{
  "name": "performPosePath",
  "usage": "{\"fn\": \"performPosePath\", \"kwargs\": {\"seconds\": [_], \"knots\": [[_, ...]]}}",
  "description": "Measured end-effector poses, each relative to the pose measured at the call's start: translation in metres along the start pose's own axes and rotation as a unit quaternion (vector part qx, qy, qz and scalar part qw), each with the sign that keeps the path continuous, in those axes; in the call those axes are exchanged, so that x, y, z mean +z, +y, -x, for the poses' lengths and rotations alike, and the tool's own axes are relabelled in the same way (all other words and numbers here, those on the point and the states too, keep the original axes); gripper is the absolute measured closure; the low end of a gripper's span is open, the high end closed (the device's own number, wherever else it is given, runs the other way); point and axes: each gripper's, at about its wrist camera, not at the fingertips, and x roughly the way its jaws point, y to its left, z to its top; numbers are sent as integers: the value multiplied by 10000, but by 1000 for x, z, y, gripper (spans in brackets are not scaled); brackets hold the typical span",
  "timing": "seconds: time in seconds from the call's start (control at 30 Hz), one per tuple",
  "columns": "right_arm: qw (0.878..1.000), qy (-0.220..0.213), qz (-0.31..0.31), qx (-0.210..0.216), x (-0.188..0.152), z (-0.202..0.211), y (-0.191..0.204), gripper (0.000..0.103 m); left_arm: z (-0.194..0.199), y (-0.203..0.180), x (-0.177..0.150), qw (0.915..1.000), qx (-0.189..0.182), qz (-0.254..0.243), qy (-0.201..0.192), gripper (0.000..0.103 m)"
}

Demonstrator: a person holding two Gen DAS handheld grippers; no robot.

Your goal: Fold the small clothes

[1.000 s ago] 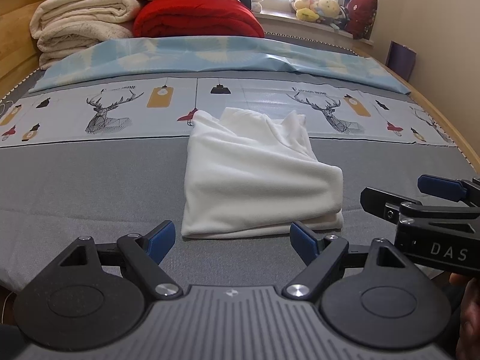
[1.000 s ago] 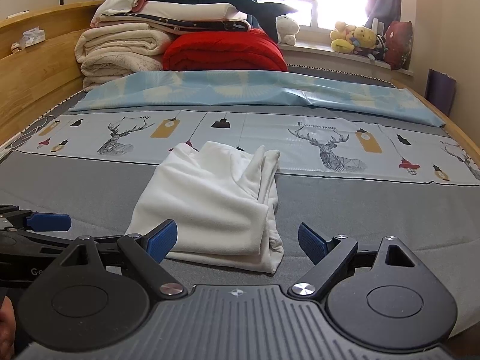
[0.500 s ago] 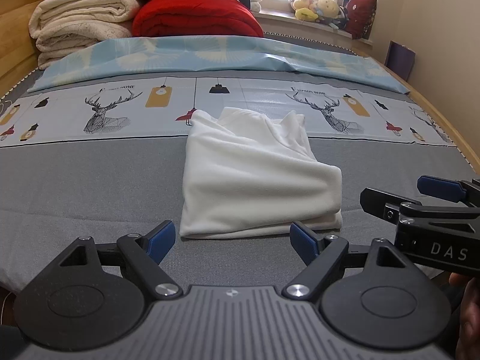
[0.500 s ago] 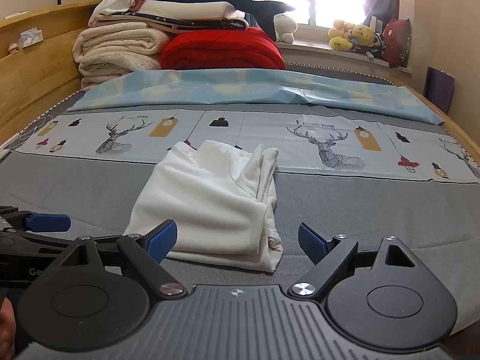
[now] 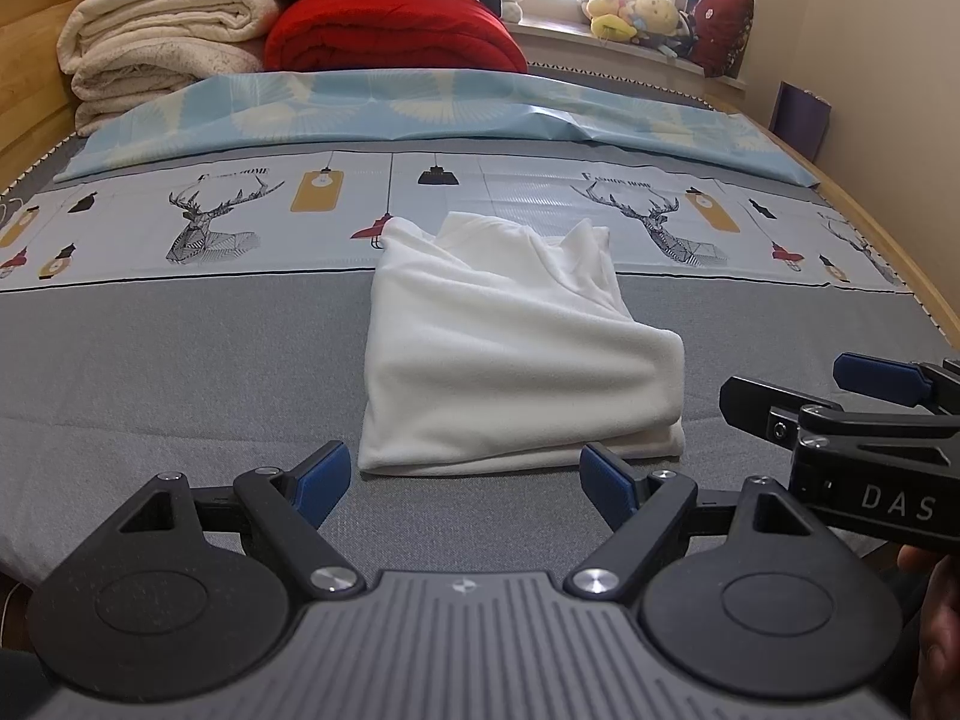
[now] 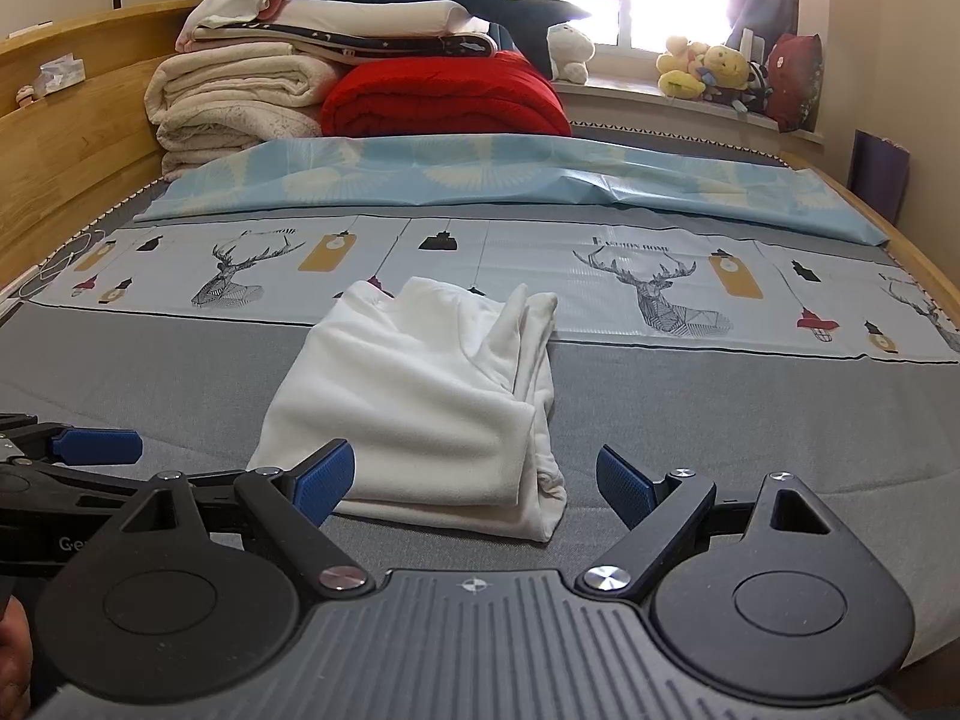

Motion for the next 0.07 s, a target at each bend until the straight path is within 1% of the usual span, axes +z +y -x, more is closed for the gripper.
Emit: {"fn": "performPosePath", "kwargs": {"seconds": [0.07], "knots": [[10000, 3, 0, 0, 0, 0, 0, 14, 0, 0, 0, 10000, 4, -2, 0, 16]]}}
